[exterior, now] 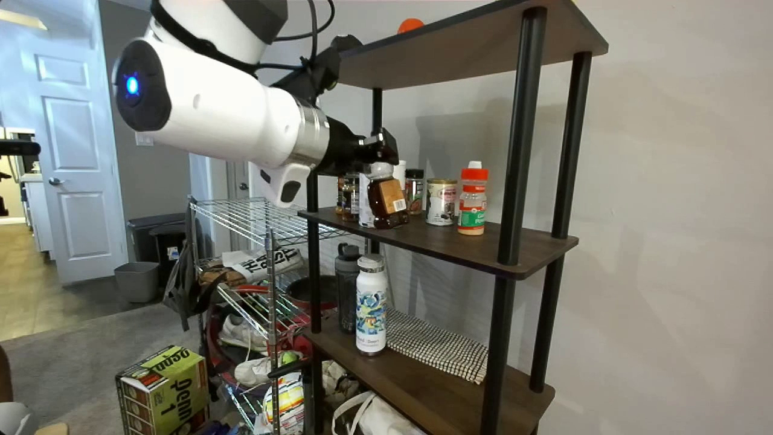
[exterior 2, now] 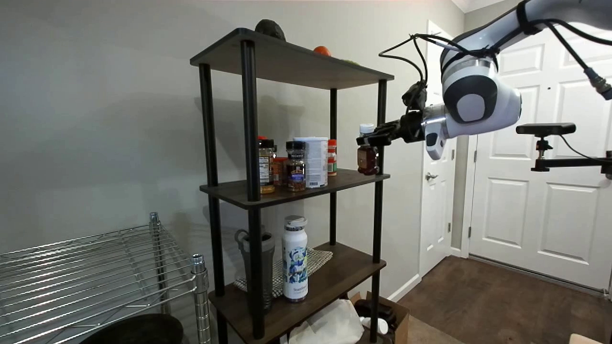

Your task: Move the white container on the second top shelf to the left, then remove the first right bottle from the shelf

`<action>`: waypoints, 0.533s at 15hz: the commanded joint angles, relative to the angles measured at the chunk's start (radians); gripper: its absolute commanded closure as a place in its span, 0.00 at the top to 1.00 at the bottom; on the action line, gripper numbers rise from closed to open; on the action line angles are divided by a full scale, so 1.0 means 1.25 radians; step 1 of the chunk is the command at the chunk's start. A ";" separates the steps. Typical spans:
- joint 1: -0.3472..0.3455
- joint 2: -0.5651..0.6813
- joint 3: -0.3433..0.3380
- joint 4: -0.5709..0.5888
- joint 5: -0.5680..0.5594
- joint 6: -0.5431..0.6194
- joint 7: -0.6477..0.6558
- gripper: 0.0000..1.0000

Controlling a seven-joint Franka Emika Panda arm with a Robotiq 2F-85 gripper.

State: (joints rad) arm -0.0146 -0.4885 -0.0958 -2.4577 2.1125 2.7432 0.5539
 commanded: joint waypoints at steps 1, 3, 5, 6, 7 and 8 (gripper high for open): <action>-0.009 -0.068 0.004 -0.056 -0.014 0.012 0.023 0.31; -0.008 -0.086 0.002 -0.084 -0.012 0.014 0.021 0.31; -0.010 -0.104 -0.001 -0.112 -0.008 0.009 0.018 0.31; -0.011 -0.112 -0.002 -0.124 -0.006 0.008 0.017 0.31; -0.011 -0.123 -0.003 -0.137 -0.003 0.007 0.016 0.31; -0.011 -0.132 -0.004 -0.149 -0.003 0.007 0.018 0.31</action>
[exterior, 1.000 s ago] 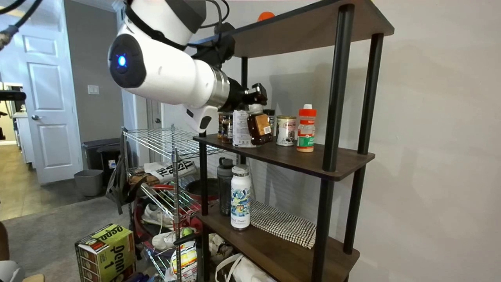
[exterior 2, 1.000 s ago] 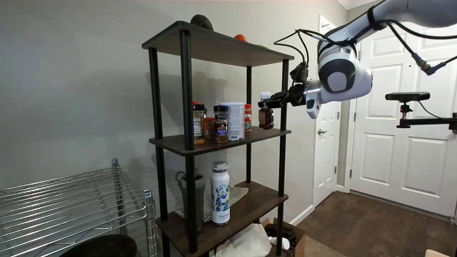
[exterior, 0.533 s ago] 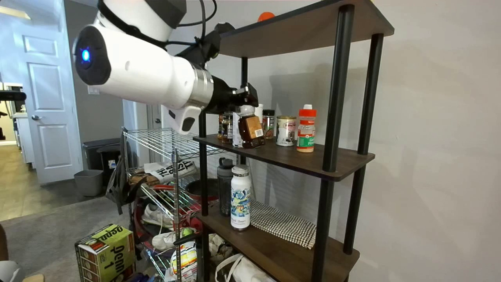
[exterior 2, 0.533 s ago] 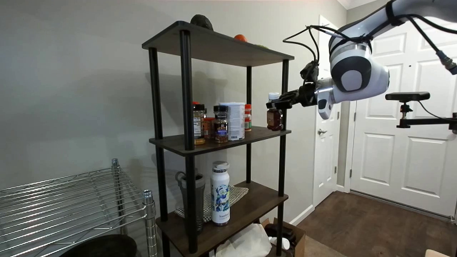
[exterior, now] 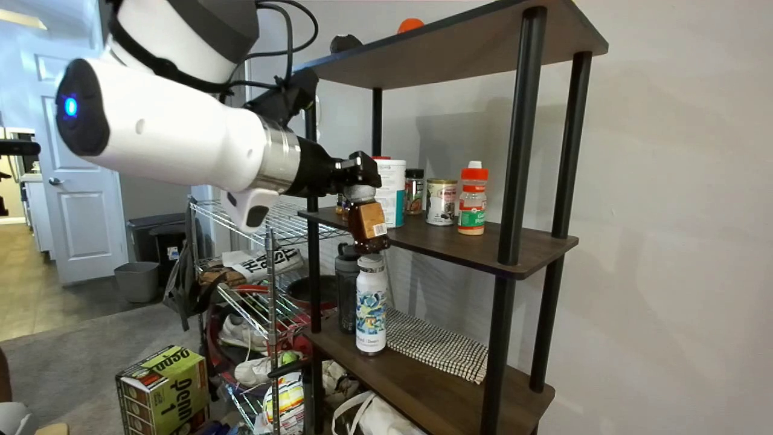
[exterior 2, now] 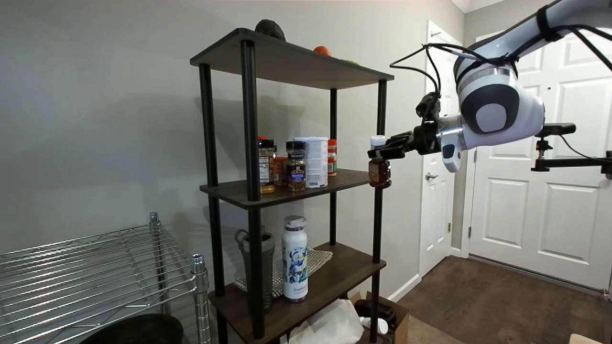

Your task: Move the white container on the second top shelf to the left, then remove the first right bottle from the shelf

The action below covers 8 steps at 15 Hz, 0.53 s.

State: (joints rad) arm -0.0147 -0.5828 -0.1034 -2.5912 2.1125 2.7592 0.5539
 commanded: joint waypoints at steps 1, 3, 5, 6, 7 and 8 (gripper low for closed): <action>-0.012 -0.066 0.002 -0.053 -0.002 -0.006 0.017 0.31; -0.013 -0.084 0.002 -0.074 0.001 -0.006 0.015 0.31; -0.013 -0.100 0.002 -0.093 0.002 -0.008 0.014 0.31; -0.012 -0.108 0.003 -0.101 0.002 -0.008 0.014 0.31; -0.012 -0.115 0.003 -0.108 0.002 -0.008 0.015 0.31; -0.010 -0.122 0.004 -0.113 0.000 -0.008 0.017 0.31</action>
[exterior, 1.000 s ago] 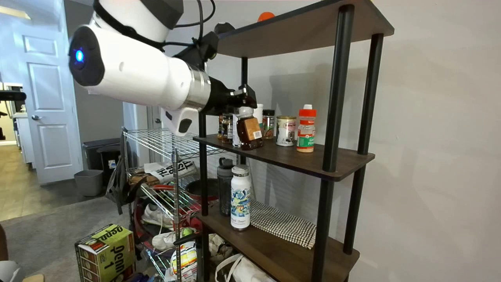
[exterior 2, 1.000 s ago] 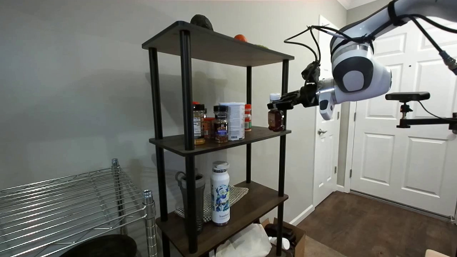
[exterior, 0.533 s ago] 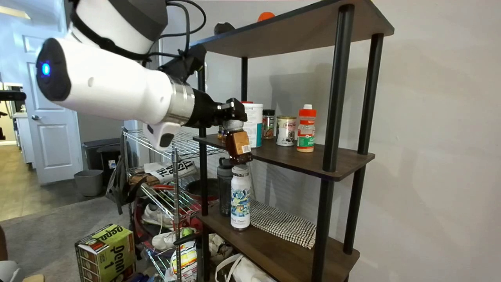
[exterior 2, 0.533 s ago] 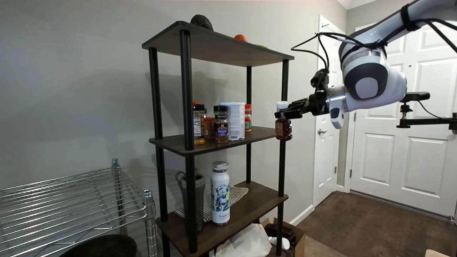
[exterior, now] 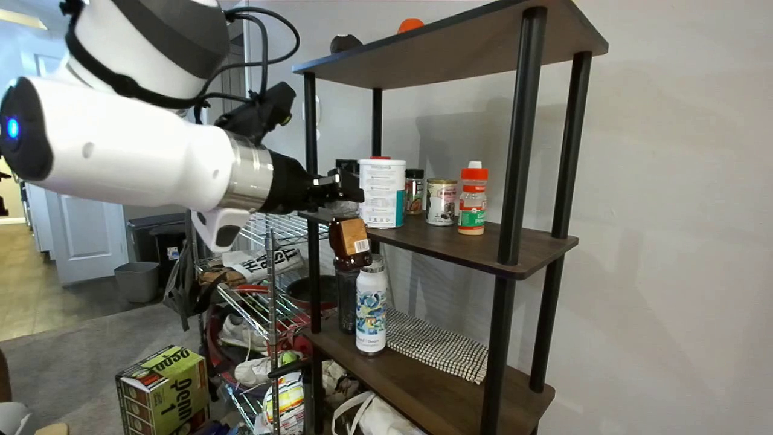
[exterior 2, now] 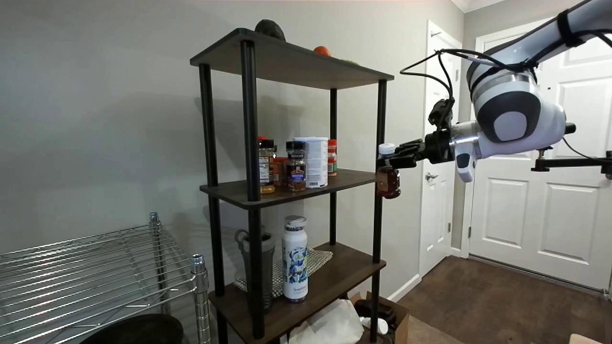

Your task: Move the white container on the second top shelf to the left, then remove the first right bottle from the shelf

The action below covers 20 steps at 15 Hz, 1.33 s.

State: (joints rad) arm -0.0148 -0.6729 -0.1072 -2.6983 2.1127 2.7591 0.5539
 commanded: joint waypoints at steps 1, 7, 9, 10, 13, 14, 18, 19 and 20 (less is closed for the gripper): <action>-0.010 -0.054 0.008 -0.032 0.000 -0.007 0.016 0.31; -0.005 -0.072 0.014 -0.040 -0.008 -0.006 0.019 0.31; -0.004 -0.073 0.015 -0.038 -0.011 -0.006 0.019 0.31; -0.004 -0.073 0.016 -0.037 -0.012 -0.006 0.018 0.31; -0.003 -0.071 0.016 -0.033 -0.018 -0.009 0.020 0.31; -0.003 -0.071 0.016 -0.033 -0.019 -0.009 0.020 0.31; -0.003 -0.070 0.015 -0.031 -0.025 -0.010 0.020 0.31; -0.003 -0.069 0.015 -0.030 -0.026 -0.011 0.020 0.31; -0.003 -0.068 0.015 -0.029 -0.029 -0.011 0.021 0.31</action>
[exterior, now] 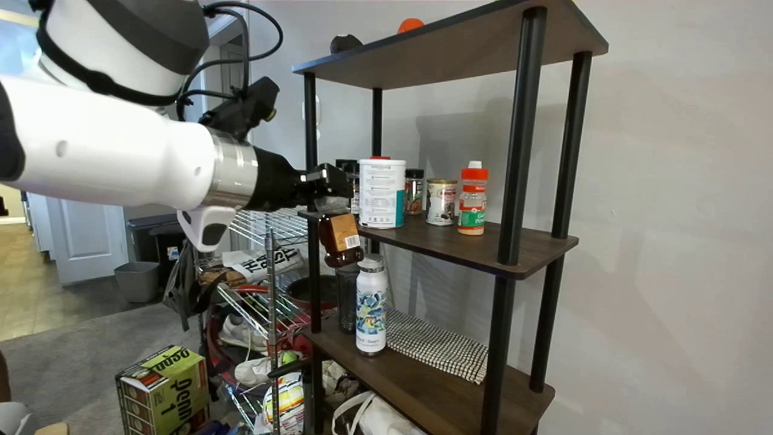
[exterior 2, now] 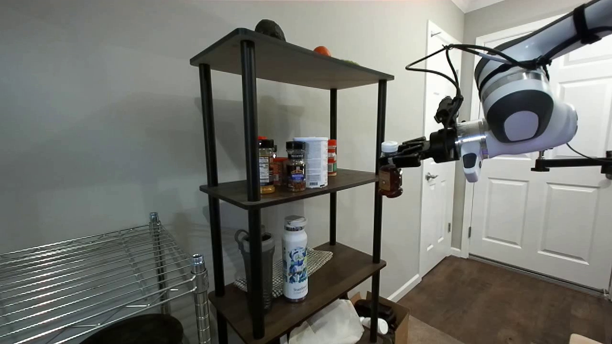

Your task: Move the white container on the second top shelf to the left, then remove the first right bottle from the shelf

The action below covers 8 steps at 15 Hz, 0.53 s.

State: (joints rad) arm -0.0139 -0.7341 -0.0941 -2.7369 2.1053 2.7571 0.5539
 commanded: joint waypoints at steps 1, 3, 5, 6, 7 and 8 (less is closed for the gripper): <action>-0.003 -0.017 0.004 0.003 -0.025 -0.010 0.021 0.31; -0.002 -0.015 0.004 0.006 -0.030 -0.011 0.022 0.31; -0.003 -0.012 0.004 0.009 -0.037 -0.014 0.023 0.31; -0.003 -0.012 0.005 0.009 -0.040 -0.015 0.023 0.31; -0.004 -0.011 0.005 0.010 -0.044 -0.017 0.023 0.31; -0.006 -0.011 0.008 0.012 -0.047 -0.017 0.019 0.31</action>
